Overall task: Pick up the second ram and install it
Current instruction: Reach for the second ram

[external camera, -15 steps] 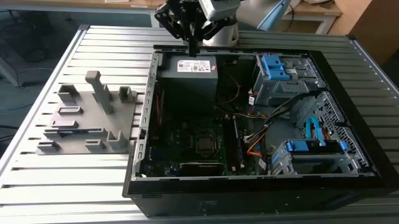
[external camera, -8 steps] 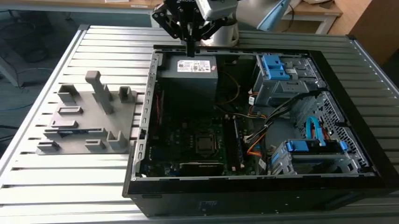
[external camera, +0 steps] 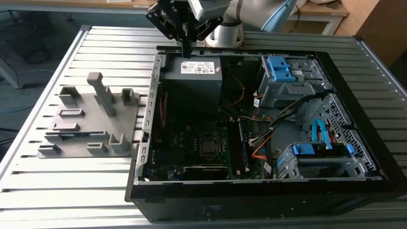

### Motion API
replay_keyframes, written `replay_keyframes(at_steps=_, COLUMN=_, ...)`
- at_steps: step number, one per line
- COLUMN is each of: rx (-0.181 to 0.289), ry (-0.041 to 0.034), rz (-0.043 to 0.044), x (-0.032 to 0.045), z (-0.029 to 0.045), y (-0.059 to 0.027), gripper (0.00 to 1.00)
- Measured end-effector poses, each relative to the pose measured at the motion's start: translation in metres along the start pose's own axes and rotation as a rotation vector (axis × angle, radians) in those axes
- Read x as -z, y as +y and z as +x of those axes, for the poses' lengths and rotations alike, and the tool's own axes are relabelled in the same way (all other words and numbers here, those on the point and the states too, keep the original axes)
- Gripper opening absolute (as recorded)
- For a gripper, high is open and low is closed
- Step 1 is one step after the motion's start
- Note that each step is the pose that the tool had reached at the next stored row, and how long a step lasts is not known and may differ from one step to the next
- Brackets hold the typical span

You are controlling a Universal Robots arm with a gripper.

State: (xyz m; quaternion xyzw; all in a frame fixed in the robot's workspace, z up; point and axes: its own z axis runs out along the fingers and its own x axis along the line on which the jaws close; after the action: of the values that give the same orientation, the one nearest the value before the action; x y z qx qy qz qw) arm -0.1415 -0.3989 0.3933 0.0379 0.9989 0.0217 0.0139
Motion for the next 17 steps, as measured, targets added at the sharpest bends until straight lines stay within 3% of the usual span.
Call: replay_keyframes(at_steps=17, rx=0.000, ry=-0.0010, rz=0.0000, x=0.0009, z=0.0285, y=-0.0022, gripper=0.10)
